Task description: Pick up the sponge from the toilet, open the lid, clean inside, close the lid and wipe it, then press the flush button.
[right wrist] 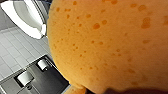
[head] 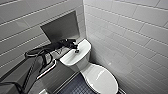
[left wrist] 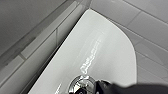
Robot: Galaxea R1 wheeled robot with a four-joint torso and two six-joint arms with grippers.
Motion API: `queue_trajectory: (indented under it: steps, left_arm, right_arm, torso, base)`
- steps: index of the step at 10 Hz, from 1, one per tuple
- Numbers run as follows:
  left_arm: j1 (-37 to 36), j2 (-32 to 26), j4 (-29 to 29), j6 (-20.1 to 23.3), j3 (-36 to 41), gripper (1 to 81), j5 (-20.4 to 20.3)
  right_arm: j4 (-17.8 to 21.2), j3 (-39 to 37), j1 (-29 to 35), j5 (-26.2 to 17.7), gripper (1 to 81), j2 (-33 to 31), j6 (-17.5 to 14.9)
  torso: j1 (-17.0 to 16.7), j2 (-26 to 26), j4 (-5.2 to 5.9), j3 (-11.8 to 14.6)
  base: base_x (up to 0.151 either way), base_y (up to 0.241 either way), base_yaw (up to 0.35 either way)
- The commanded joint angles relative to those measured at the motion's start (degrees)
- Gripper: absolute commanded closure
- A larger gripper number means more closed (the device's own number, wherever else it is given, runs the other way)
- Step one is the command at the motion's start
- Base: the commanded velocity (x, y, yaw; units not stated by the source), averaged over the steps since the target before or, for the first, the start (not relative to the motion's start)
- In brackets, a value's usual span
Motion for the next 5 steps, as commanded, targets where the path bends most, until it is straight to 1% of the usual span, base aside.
queue_trajectory:
  steps: [1, 3, 5]
  left_arm:
    - [-10.27, -0.55, 1.69, 0.35, -1.82, 81.1, 1.13]
    - [-10.27, -0.21, 2.48, 0.35, -2.95, 81.1, 1.13]
    - [-9.92, 0.94, 4.95, 0.35, -5.59, 81.1, 1.12]
  right_arm:
    - [0.23, 2.31, -1.64, -5.16, 81.1, -0.31, -0.29]
    - [0.23, 2.31, -1.64, -5.16, 81.1, -0.31, -0.29]
    - [0.23, 2.39, -1.64, -5.16, 81.1, -0.31, -0.29]
  torso:
    - [0.0, 0.0, 0.0, 0.02]
    - [0.04, 0.05, 0.0, -0.46]
    - [0.04, 0.07, 0.0, -0.46]
  base:
    - [0.0, 0.0, 0.0]
    - [0.0, 0.0, 0.0]
    - [0.0, 0.0, 0.0]
